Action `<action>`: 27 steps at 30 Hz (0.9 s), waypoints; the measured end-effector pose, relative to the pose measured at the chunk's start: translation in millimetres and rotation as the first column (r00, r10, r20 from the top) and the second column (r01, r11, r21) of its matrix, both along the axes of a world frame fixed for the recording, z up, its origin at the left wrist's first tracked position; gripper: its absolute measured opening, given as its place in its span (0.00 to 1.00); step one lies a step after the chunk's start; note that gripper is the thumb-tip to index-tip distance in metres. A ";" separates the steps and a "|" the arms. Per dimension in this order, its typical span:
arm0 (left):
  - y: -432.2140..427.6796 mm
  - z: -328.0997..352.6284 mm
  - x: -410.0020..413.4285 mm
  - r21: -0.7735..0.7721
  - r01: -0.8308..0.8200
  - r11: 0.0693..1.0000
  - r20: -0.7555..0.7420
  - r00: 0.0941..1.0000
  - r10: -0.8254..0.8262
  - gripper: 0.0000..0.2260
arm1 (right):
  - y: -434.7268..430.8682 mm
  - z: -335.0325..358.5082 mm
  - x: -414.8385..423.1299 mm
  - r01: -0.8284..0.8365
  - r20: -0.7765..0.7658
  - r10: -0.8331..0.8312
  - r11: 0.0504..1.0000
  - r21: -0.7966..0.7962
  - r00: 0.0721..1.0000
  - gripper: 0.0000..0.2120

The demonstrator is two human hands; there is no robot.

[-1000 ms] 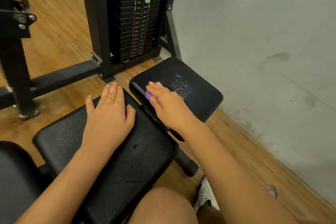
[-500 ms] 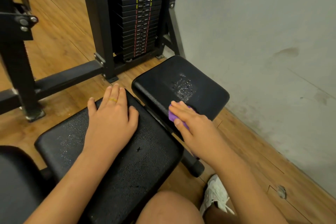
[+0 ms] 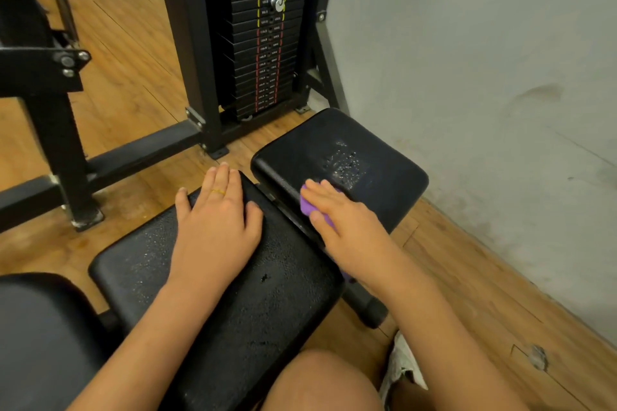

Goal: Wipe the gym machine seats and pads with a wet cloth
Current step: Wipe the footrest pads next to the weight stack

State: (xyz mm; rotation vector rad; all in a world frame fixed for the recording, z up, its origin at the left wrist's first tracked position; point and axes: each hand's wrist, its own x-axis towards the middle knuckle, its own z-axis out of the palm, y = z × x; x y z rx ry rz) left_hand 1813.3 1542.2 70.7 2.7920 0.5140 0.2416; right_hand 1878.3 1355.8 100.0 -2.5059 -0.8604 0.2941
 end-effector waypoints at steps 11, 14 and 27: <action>-2.3 -5.0 -0.6 0.010 0.003 1.000 0.029 1.000 -0.003 0.28 | 67.4 -7.3 62.9 -0.004 0.069 0.006 1.000 -0.023 0.998 0.20; -1.0 -4.3 -0.4 0.018 0.005 1.000 0.025 1.000 -0.005 0.28 | 69.5 -5.2 64.4 -0.031 0.089 0.034 0.999 -0.040 0.995 0.20; -2.9 -3.9 0.9 0.004 0.004 1.000 0.010 1.000 -0.004 0.29 | -49.0 1.7 93.7 0.315 0.148 -0.301 0.945 -0.082 0.942 0.18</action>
